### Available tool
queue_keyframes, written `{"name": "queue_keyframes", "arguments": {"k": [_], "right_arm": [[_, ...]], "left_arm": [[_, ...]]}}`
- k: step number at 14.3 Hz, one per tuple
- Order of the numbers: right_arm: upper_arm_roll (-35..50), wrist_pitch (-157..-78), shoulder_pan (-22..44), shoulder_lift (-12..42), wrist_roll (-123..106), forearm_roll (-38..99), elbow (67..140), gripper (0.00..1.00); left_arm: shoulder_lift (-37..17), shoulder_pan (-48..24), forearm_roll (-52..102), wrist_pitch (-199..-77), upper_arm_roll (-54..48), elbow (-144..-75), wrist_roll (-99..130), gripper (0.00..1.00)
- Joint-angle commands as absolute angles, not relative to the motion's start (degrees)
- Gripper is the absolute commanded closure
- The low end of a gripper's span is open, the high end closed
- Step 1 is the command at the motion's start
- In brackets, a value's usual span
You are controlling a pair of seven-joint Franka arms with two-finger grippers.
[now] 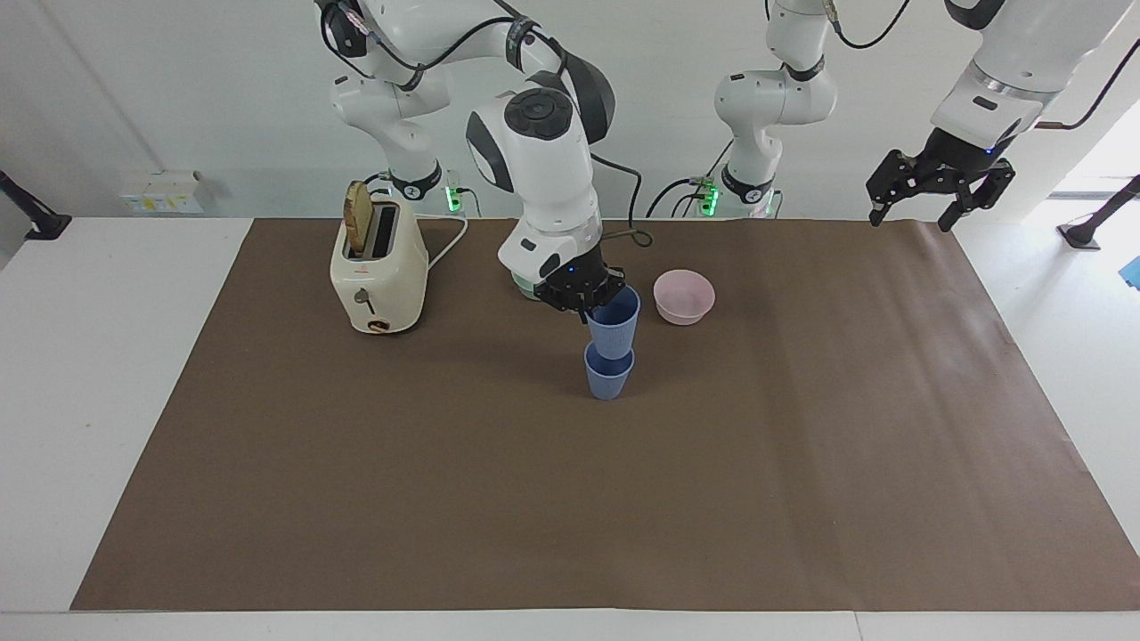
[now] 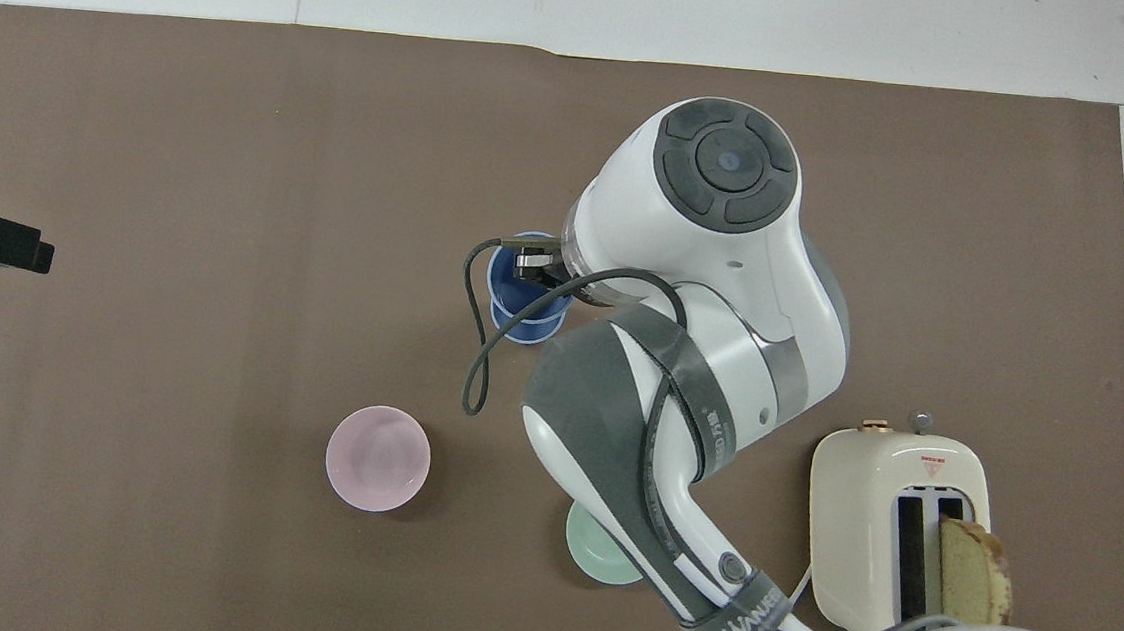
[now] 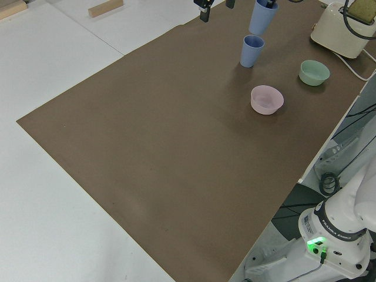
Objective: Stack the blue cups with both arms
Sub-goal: 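Carry the blue cup with the right gripper over the first blue cup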
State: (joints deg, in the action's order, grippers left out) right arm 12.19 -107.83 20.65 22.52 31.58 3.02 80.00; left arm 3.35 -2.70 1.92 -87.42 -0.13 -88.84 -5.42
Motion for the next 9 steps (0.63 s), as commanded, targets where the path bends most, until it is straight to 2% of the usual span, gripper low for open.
{"name": "queue_keyframes", "arguments": {"k": [1, 9], "right_arm": [[12.5, -107.6, 20.4, 23.6, 32.7, 3.3, 78.5, 1.00], [12.5, -110.7, 20.6, 24.0, 31.9, 3.1, 82.4, 1.00]], "left_arm": [[4.2, -2.0, 2.8, -86.2, -0.5, -89.0, -5.4, 0.00], [4.7, -2.0, 2.8, -86.4, -0.4, -89.6, -5.5, 0.00]]}}
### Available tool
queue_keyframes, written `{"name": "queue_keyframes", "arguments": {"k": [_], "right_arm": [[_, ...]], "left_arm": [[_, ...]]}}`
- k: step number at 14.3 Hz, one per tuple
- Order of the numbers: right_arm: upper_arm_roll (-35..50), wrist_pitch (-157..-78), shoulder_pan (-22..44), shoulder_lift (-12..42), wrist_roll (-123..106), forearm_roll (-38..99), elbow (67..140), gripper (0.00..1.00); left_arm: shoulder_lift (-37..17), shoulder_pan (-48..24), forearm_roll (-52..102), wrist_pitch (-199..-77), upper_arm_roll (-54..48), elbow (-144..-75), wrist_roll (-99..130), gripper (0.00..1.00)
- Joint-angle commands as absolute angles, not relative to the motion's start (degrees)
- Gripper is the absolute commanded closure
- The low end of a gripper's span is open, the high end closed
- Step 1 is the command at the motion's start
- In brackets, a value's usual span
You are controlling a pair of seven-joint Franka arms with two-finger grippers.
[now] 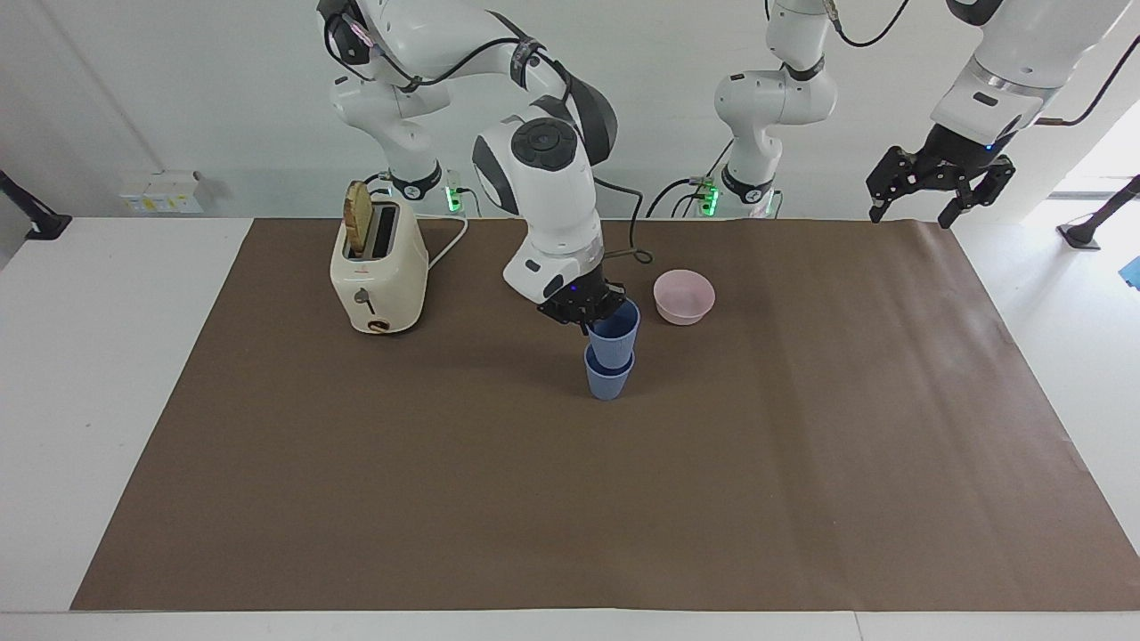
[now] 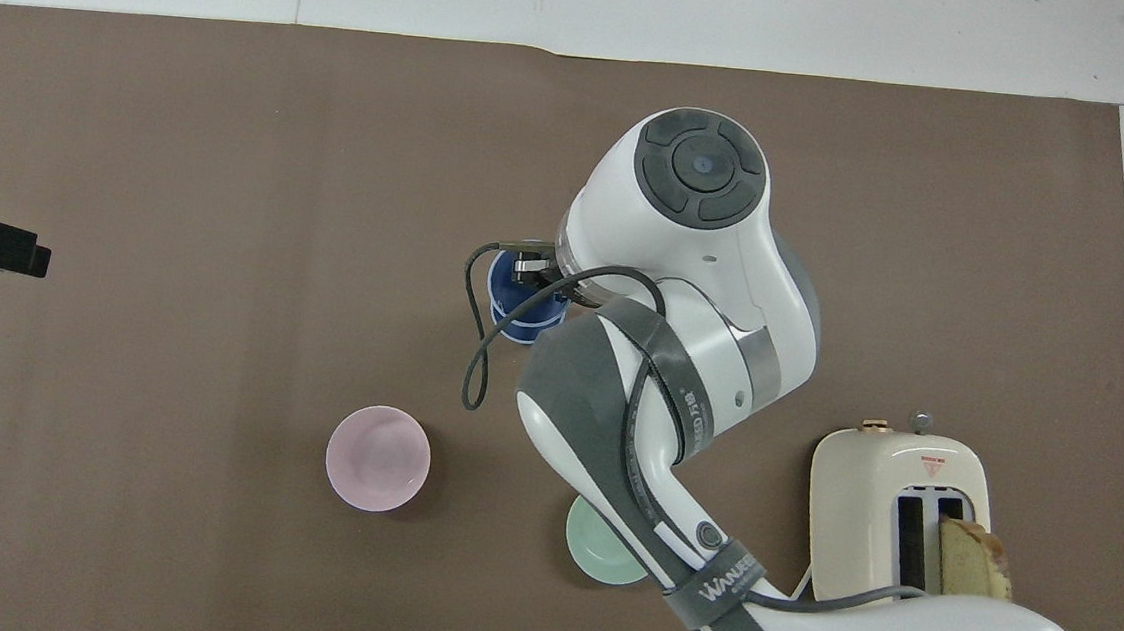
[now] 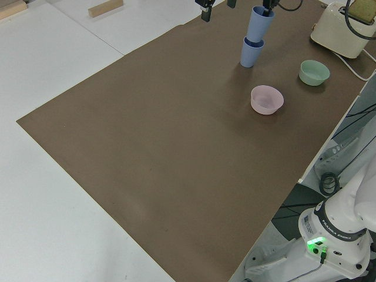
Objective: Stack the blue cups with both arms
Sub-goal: 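Lower the held cup into the first blue cup and open the right gripper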
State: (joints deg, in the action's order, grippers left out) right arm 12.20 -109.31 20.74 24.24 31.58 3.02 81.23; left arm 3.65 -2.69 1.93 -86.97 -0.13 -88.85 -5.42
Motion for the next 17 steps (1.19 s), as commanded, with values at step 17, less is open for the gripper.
{"name": "queue_keyframes", "arguments": {"k": [17], "right_arm": [[12.5, -114.7, 20.7, 26.9, 32.0, 1.1, 84.1, 0.74]], "left_arm": [[4.9, -2.1, 2.8, -86.4, -0.5, -90.1, -5.5, 0.00]]}}
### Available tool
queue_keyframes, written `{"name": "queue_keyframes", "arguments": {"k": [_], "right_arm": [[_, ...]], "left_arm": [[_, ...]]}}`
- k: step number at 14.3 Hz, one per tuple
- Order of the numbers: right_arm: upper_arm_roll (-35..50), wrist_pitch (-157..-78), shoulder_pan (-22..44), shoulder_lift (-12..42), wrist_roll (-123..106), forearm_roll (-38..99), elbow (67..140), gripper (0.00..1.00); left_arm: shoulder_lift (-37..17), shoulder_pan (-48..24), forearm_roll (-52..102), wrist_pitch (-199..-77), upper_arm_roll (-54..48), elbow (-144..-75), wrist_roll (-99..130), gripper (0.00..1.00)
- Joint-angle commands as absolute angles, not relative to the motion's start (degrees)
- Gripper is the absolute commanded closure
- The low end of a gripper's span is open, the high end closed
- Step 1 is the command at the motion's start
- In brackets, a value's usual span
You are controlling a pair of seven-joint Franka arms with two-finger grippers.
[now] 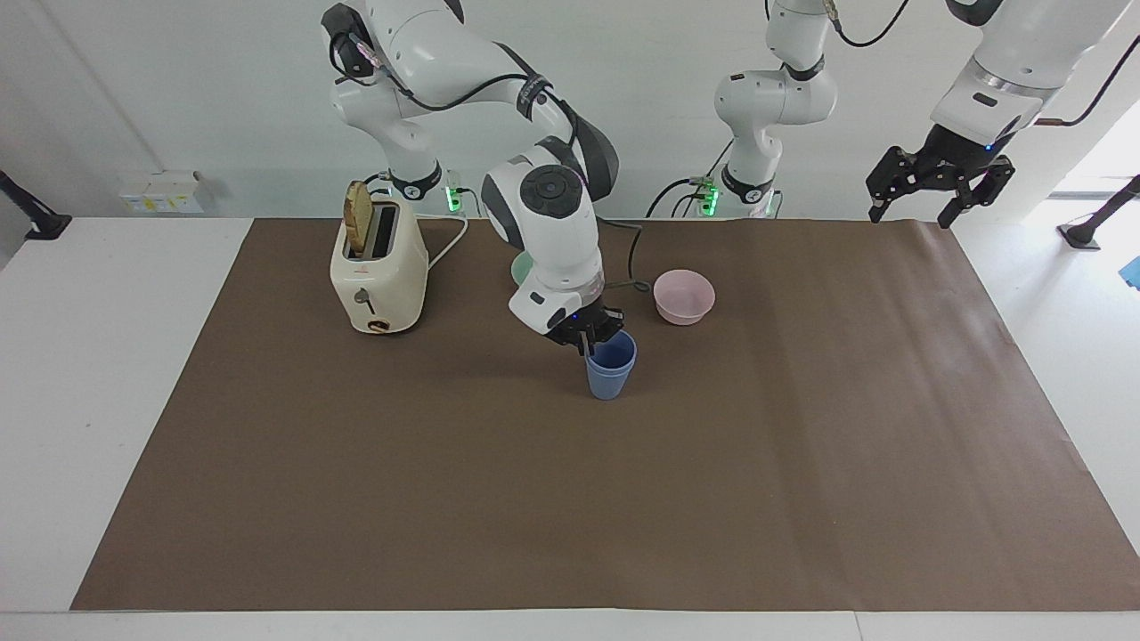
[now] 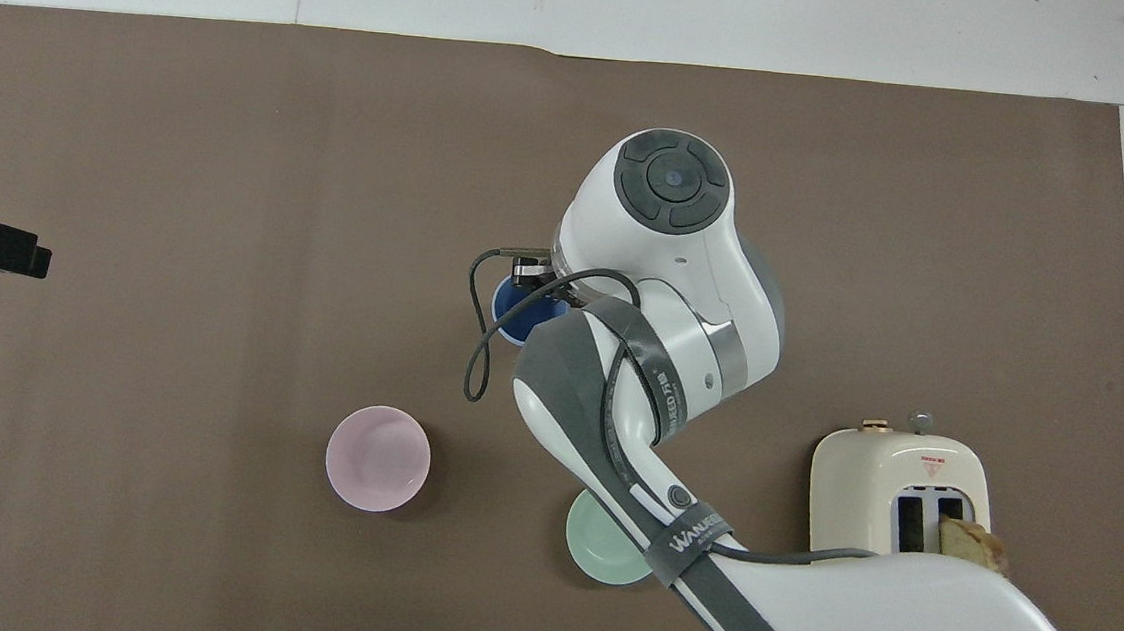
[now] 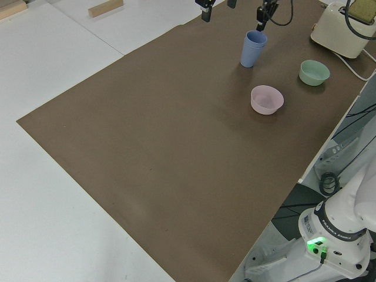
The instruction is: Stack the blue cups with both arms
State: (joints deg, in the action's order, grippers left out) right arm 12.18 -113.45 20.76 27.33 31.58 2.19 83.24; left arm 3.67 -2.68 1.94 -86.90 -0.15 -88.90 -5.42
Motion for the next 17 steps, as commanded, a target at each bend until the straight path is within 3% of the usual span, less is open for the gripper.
{"name": "queue_keyframes", "arguments": {"k": [1, 3, 5, 17], "right_arm": [[12.5, -114.7, 20.7, 26.9, 32.0, 1.1, 84.0, 0.74], [12.5, -114.3, 20.6, 26.9, 32.0, 1.1, 83.6, 0.52], [12.5, -113.8, 19.6, 26.7, 31.8, 1.2, 83.4, 0.00], [11.7, -100.6, 4.8, 16.5, 15.9, -1.7, 79.7, 0.00]], "left_arm": [[4.9, -2.1, 2.8, -86.4, -0.5, -90.1, -5.5, 0.00], [4.9, -2.1, 2.8, -86.4, -0.5, -90.1, -5.5, 0.00], [4.8, -2.2, 2.7, -86.5, -0.4, -89.9, -5.5, 0.00], [2.6, -2.0, 1.2, -84.4, -0.6, -88.2, -5.5, 0.00]]}}
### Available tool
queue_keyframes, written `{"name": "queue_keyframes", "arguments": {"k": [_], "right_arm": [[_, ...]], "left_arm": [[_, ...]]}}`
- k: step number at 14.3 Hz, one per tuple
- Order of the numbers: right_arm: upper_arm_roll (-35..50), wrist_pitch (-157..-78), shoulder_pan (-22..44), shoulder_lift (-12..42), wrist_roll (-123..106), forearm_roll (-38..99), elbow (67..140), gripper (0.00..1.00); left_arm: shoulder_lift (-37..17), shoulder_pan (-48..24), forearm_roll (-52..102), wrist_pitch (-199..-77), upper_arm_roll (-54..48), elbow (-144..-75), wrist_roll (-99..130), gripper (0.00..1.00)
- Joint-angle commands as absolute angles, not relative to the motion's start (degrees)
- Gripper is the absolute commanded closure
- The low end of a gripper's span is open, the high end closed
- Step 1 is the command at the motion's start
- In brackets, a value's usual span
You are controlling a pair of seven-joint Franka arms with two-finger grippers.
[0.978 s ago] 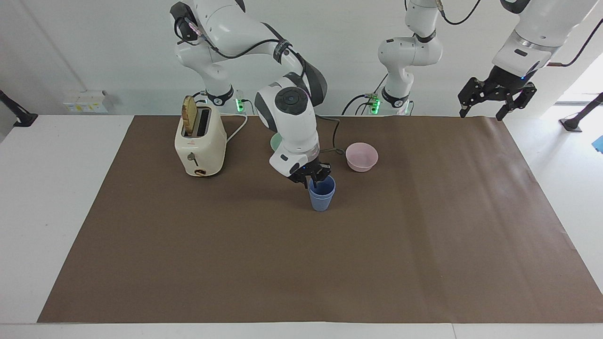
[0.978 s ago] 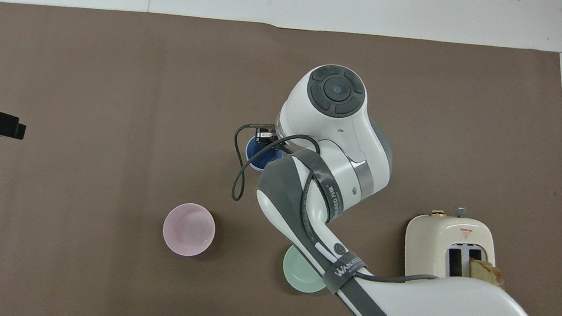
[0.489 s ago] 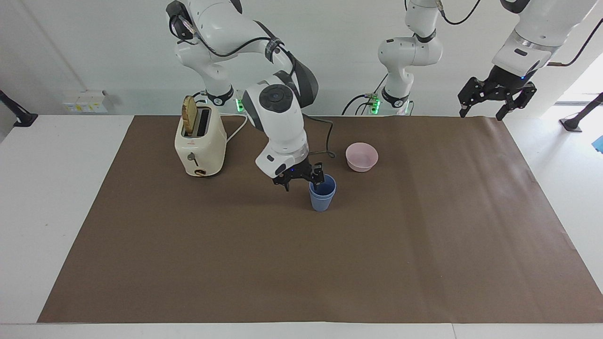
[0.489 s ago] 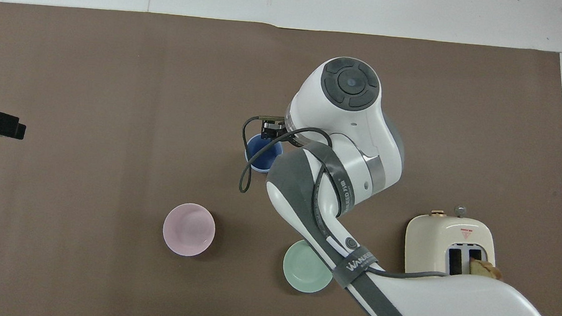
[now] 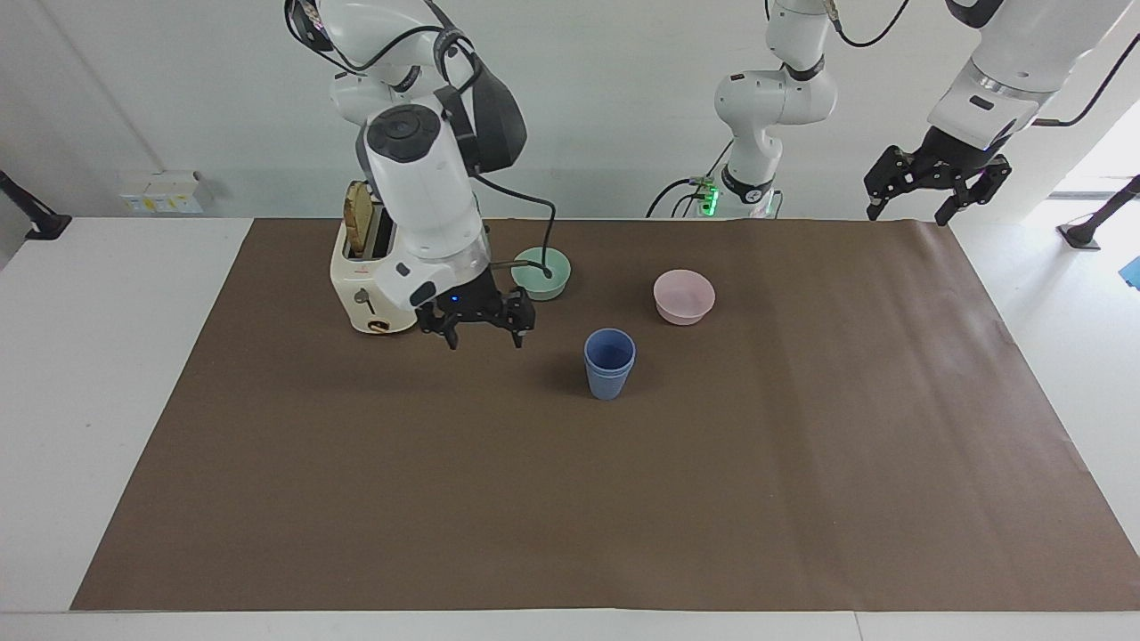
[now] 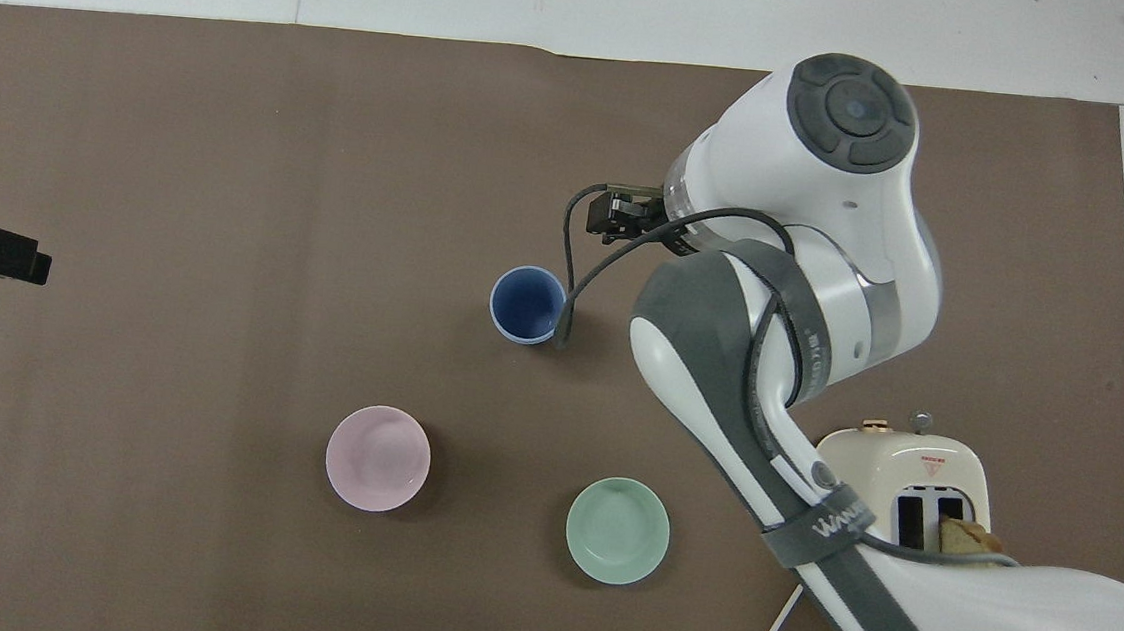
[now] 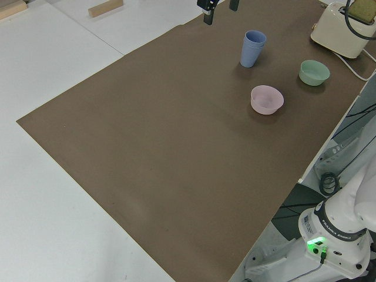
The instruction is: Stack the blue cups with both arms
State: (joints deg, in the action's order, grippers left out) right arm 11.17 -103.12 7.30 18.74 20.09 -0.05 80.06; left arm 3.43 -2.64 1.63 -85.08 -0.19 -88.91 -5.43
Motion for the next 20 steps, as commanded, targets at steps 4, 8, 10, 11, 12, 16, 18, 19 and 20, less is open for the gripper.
{"name": "queue_keyframes", "arguments": {"k": [4, 8, 10, 11, 12, 16, 18, 19, 20], "right_arm": [[11.0, -95.8, 1.0, 13.8, 8.9, -3.9, 79.3, 0.00], [10.8, -91.6, -4.0, 11.3, 3.1, -3.8, 79.2, 0.00], [10.8, -89.1, -6.1, 10.9, 1.4, -3.5, 77.6, 0.00], [10.8, -87.6, -6.3, 10.9, 1.1, -3.7, 76.7, 0.00], [10.7, -86.6, -6.4, 10.9, 1.0, -3.9, 75.9, 0.00], [10.6, -85.3, -8.4, 9.8, -1.0, -3.9, 75.4, 0.00], [9.9, -85.3, -8.4, 8.9, -1.6, -3.9, 75.5, 0.00], [9.9, -85.4, -8.4, 8.5, -1.7, -3.9, 75.6, 0.00], [9.9, -85.8, -8.4, 8.1, -1.6, -4.0, 75.7, 0.00]], "left_arm": [[3.3, -2.5, 1.5, -85.1, -0.6, -88.9, -5.5, 0.00], [3.3, -2.6, 1.6, -84.9, -0.6, -89.0, -5.4, 0.00], [3.7, -2.5, 1.6, -84.6, -0.6, -89.3, -5.6, 0.00], [3.9, -2.5, 1.6, -84.8, -0.6, -89.9, -5.6, 0.00], [4.0, -2.5, 1.6, -84.8, -0.6, -89.9, -5.6, 0.00], [4.0, -2.5, 1.6, -84.9, -0.6, -90.1, -5.6, 0.00], [4.0, -2.5, 1.6, -85.1, -0.6, -90.1, -5.4, 0.00], [4.0, -2.5, 1.6, -85.2, -0.6, -89.7, -5.2, 0.00], [4.0, -2.6, 1.6, -85.2, -0.6, -89.5, -5.4, 0.00]]}}
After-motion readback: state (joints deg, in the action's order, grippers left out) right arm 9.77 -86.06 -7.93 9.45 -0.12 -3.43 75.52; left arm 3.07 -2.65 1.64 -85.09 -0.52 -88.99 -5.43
